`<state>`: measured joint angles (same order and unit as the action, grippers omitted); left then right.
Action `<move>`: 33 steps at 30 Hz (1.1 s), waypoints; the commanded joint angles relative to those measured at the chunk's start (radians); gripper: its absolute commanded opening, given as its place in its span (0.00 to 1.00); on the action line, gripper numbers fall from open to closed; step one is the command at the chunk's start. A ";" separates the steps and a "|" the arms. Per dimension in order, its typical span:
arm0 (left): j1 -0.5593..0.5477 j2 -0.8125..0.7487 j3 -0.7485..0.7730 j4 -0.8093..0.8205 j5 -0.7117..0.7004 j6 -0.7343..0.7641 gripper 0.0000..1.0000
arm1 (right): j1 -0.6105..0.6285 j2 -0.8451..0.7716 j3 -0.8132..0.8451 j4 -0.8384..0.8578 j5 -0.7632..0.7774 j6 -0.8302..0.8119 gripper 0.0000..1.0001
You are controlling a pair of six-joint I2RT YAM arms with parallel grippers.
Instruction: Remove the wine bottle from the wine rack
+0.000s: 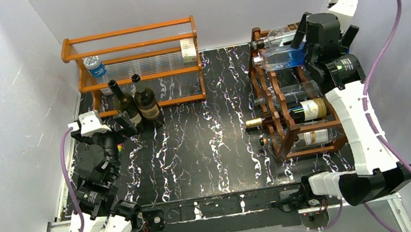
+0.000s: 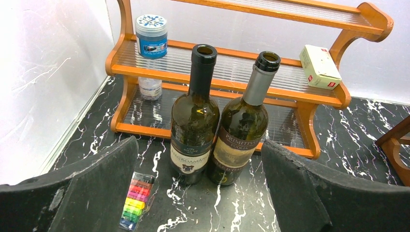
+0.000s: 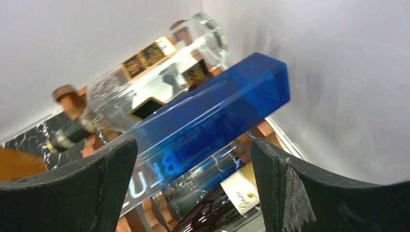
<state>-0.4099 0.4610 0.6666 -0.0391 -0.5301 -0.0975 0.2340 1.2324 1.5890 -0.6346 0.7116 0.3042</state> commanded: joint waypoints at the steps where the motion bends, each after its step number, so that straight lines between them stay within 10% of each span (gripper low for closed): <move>1: -0.010 0.002 0.030 0.013 0.005 -0.005 0.98 | -0.079 0.027 0.080 -0.059 0.066 0.172 0.98; 13: -0.014 0.018 0.033 0.010 0.013 -0.005 0.98 | -0.250 0.117 0.159 -0.257 -0.040 0.593 0.98; 33: -0.015 0.011 0.033 0.008 -0.002 -0.001 0.98 | -0.309 0.077 -0.082 -0.066 -0.252 0.889 0.90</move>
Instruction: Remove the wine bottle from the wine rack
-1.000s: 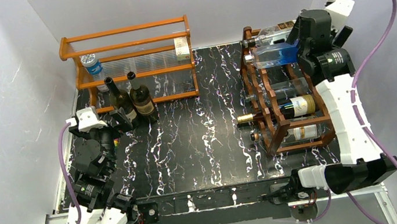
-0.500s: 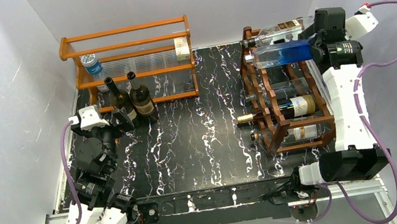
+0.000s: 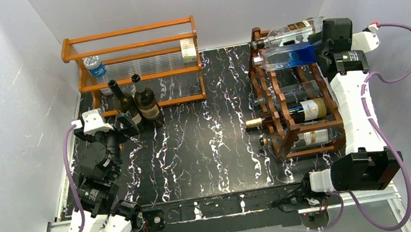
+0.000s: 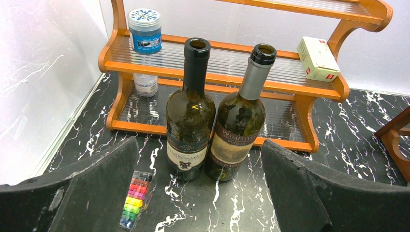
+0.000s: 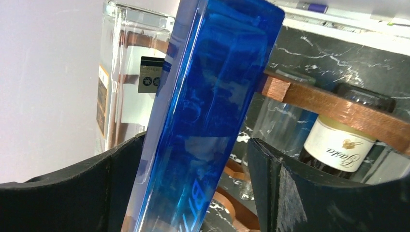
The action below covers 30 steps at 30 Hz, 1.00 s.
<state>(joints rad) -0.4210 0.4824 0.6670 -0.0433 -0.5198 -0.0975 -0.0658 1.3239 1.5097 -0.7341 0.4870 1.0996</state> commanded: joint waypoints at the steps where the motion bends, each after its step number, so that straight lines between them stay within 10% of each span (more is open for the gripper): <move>1: -0.004 -0.009 0.033 0.012 -0.013 -0.001 0.98 | -0.009 -0.012 -0.007 0.032 -0.033 0.106 0.91; 30: -0.004 0.013 0.035 0.011 0.001 -0.003 0.98 | -0.013 -0.054 -0.240 0.256 -0.073 0.373 0.79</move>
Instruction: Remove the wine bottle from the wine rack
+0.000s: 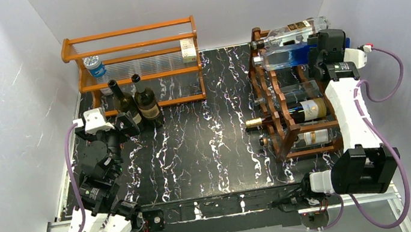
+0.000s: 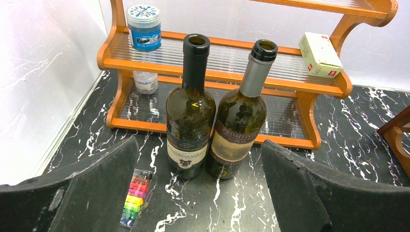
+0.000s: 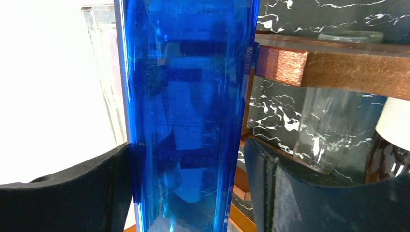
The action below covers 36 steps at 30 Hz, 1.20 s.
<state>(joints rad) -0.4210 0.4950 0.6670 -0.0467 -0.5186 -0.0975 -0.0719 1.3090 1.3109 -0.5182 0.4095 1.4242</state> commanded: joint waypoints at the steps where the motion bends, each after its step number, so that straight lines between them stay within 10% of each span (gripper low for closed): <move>1: -0.004 0.000 0.035 0.014 0.000 -0.002 0.98 | -0.008 -0.044 -0.050 0.053 0.006 0.054 0.77; 12: -0.004 0.008 0.036 0.011 0.009 -0.006 0.98 | -0.007 -0.175 -0.147 0.162 0.007 0.067 0.53; 14: -0.004 0.013 0.036 0.011 0.014 -0.007 0.98 | -0.007 -0.240 -0.193 0.193 -0.005 0.069 0.41; 15: -0.004 0.020 0.039 0.011 -0.003 -0.001 0.98 | -0.008 -0.290 -0.220 0.237 -0.009 0.061 0.18; 22: -0.004 0.054 0.043 0.013 0.122 -0.035 0.98 | -0.007 -0.367 -0.082 0.141 -0.128 -0.179 0.02; 36: -0.004 0.126 0.146 -0.128 0.438 -0.217 0.98 | 0.089 -0.347 -0.013 0.226 -0.322 -0.255 0.00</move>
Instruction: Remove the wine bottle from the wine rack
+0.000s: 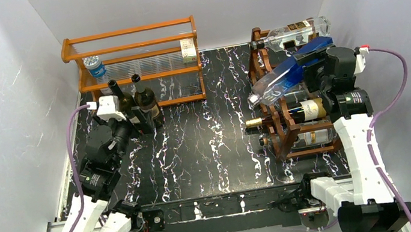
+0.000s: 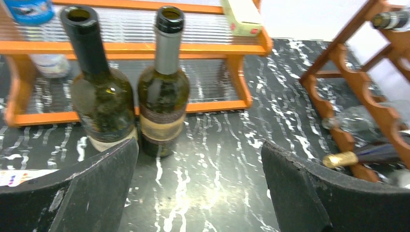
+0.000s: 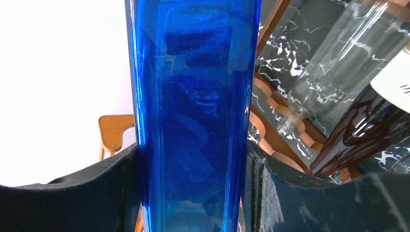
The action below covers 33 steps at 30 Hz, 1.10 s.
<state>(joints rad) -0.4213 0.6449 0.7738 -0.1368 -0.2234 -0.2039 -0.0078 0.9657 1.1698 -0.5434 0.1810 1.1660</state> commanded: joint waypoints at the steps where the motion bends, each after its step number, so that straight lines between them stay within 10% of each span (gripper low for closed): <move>1: -0.003 -0.025 0.040 -0.041 0.187 -0.153 0.98 | 0.038 0.010 0.151 0.257 -0.116 -0.001 0.00; 9: -0.004 0.005 0.060 -0.022 0.416 -0.328 0.98 | 0.239 0.181 0.329 0.246 -0.207 -0.069 0.00; 23: -0.003 0.085 0.154 -0.178 0.581 -0.551 0.98 | 0.833 0.369 0.312 0.248 0.396 -0.025 0.00; 33: -0.003 0.130 0.100 -0.216 0.657 -0.582 0.98 | 0.924 0.525 0.311 0.255 0.448 0.109 0.00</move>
<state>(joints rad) -0.4213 0.7528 0.9024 -0.3172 0.3752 -0.7666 0.9157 1.5116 1.4414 -0.4908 0.5484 1.1790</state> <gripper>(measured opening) 0.981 0.719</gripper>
